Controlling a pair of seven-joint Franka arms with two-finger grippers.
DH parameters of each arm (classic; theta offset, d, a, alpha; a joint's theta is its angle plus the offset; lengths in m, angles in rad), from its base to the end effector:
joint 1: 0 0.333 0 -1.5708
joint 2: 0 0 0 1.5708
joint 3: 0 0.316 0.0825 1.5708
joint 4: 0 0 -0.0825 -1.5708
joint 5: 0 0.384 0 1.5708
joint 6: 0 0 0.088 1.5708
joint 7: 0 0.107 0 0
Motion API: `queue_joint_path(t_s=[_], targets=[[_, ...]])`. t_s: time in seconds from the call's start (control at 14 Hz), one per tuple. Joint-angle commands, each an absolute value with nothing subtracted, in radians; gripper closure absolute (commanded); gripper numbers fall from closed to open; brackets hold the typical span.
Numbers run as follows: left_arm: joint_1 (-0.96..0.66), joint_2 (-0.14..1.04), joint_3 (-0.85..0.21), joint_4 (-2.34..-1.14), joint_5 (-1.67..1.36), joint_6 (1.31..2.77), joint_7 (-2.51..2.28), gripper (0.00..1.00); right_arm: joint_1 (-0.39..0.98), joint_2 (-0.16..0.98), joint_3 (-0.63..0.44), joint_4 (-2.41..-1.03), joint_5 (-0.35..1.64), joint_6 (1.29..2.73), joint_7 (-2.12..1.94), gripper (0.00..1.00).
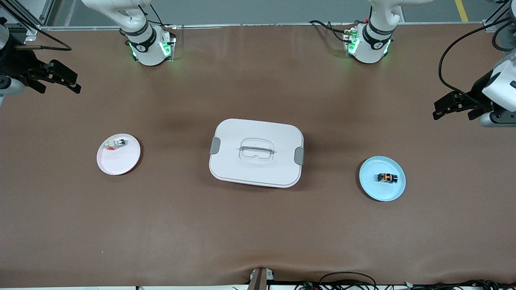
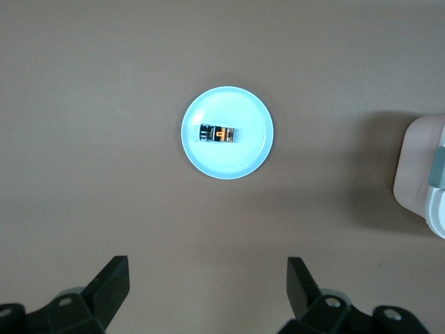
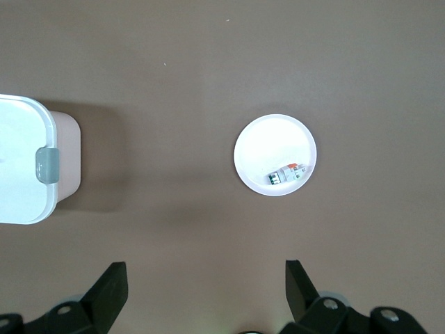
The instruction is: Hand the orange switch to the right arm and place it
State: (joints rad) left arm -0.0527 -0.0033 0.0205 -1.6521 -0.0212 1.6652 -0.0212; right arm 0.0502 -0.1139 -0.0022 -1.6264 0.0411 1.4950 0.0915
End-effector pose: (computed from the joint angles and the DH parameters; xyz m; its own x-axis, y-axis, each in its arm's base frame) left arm 0.5601 -0.0201 0.5961 0.9998 -0.0090 0.0159 -0.0093 -0.9997 0.0215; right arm 0.5099 0.0291 0.6526 0.9990 -0.0403 -0.0211 -0.0411 -0.9984 -0.0395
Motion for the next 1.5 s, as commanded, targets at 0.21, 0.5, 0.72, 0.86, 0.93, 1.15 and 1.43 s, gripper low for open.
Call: queue_joint_path(t_s=[0.21,0.5,0.72,0.86,0.93,1.15,1.43], targets=[[-0.052,0.006,0.017,-1.624,-0.006,1.641,-0.005,0.00,0.043,-0.100,0.003,-1.598,0.032,1.474,0.100,0.00],[-0.051,0.006,0.018,-1.625,-0.006,1.640,-0.006,0.00,0.043,-0.098,0.003,-1.600,0.032,1.474,0.100,0.00],[-0.049,0.005,0.017,-1.626,-0.008,1.640,-0.008,0.00,0.041,-0.087,0.003,-1.598,0.032,1.476,0.097,0.00],[-0.038,0.006,0.018,-1.641,-0.009,1.638,0.003,0.00,0.040,-0.087,0.003,-1.597,0.032,1.476,0.098,0.00],[-0.037,0.018,0.018,-1.641,-0.009,1.638,0.003,0.00,0.040,-0.087,0.003,-1.597,0.032,1.474,0.100,0.00],[-0.037,0.084,0.018,-1.641,-0.006,1.652,0.014,0.00,0.038,-0.086,0.003,-1.597,0.032,1.476,0.100,0.00],[-0.037,0.184,0.020,-1.667,-0.005,1.768,0.017,0.00,0.038,-0.086,0.002,-1.597,0.032,1.474,0.100,0.00]])
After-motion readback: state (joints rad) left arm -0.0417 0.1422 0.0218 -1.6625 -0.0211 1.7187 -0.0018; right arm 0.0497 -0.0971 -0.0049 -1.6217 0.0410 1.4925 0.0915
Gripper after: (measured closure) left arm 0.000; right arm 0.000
